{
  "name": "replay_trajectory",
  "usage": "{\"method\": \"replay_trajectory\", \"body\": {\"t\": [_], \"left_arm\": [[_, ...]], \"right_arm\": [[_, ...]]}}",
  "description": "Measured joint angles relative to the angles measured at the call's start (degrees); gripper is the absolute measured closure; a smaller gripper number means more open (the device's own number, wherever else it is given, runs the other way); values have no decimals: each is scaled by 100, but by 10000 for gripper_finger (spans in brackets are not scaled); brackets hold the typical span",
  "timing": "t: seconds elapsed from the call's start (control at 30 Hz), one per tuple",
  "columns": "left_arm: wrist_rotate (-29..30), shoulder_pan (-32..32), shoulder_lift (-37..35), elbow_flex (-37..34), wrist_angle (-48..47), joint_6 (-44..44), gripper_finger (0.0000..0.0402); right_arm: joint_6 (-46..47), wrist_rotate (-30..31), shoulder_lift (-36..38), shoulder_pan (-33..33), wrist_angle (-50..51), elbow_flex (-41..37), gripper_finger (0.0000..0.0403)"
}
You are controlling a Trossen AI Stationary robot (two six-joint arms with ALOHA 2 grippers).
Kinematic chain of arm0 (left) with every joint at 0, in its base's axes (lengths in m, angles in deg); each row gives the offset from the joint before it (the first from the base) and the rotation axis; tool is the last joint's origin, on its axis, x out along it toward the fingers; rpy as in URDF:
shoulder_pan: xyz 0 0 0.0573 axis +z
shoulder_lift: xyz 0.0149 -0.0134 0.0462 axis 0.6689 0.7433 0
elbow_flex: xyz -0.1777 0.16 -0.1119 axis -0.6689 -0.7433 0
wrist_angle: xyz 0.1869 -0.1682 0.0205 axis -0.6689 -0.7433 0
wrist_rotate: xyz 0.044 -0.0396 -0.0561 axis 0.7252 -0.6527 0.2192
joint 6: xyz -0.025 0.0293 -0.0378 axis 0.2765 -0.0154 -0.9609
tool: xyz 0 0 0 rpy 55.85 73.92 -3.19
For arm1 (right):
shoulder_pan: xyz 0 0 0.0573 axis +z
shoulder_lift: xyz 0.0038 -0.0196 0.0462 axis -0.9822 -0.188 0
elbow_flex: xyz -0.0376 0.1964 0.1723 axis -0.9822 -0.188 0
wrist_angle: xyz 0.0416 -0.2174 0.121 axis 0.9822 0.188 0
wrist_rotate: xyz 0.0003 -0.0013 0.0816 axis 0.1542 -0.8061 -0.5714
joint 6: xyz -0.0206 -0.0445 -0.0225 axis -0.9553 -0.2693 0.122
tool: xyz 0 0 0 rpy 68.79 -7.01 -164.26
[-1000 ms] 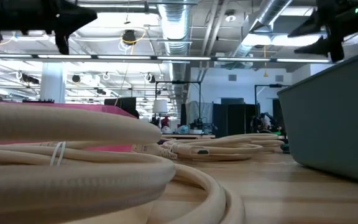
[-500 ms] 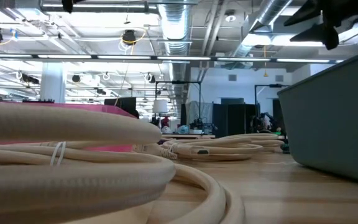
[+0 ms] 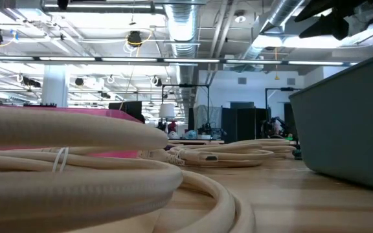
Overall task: Pick & Place USB Port
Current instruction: Put the red charger cable into the red bin
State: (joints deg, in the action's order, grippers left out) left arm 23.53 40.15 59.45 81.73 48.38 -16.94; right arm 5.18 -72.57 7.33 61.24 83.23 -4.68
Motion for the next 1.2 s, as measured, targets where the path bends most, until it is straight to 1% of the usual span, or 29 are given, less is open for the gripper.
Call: {"method": "replay_trajectory", "body": {"t": [0.17, 0.27, 0.5, 0.6, 0.73, 0.83, 0.97, 1.03, 1.1, 1.2], "left_arm": [[37, -3, 154, 0, -10, -186, 333], [37, -3, 180, 0, -1, -252, 320], [35, -2, 173, 0, 85, -320, 317], [35, -3, 176, 0, 95, -320, 317], [35, -3, 173, 0, 143, -320, 317], [35, -3, 173, 0, 163, -320, 317], [35, -3, 173, -2, 193, -320, 317], [35, -2, 173, -2, 198, -320, 317], [35, -2, 173, -4, 212, -320, 317], [35, -3, 173, -4, 231, -320, 317]], "right_arm": [[0, 2, -44, 158, 22, 90, 133], [-2, 3, -42, 244, 6, 126, 133], [26, 3, -31, 406, -59, 127, 133], [-24, 7, -65, 447, -253, 127, 133], [-507, 18, -281, 440, -518, 131, 133], [-958, 26, -569, 372, -511, 131, 133], [-1562, 70, -1091, 139, -157, 131, 134], [-1888, 240, -1365, -36, 33, 129, 135], [-2235, 364, -1585, -246, 244, 152, 143], [-2749, 411, -1908, -607, 607, 403, 164]]}}
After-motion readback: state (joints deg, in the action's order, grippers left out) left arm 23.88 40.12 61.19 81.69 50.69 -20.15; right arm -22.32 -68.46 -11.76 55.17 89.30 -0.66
